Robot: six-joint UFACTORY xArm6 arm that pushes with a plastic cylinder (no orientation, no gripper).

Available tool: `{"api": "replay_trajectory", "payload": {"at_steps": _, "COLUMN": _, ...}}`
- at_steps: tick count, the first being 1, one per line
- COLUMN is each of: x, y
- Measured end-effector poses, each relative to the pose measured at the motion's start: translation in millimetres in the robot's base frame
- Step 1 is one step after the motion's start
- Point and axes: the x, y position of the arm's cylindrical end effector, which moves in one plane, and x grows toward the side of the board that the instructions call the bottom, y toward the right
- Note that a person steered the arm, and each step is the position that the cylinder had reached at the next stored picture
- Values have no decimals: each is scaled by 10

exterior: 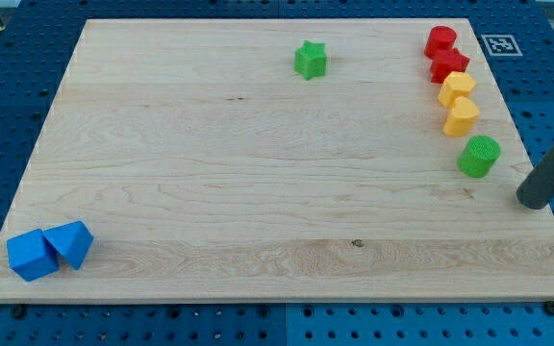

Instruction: Push the green circle to the yellow heart

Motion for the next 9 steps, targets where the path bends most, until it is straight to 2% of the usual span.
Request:
{"api": "replay_trajectory", "payload": {"at_steps": 3, "x": 0, "y": -166}}
{"api": "replay_trajectory", "payload": {"at_steps": 9, "x": -317, "y": -315}}
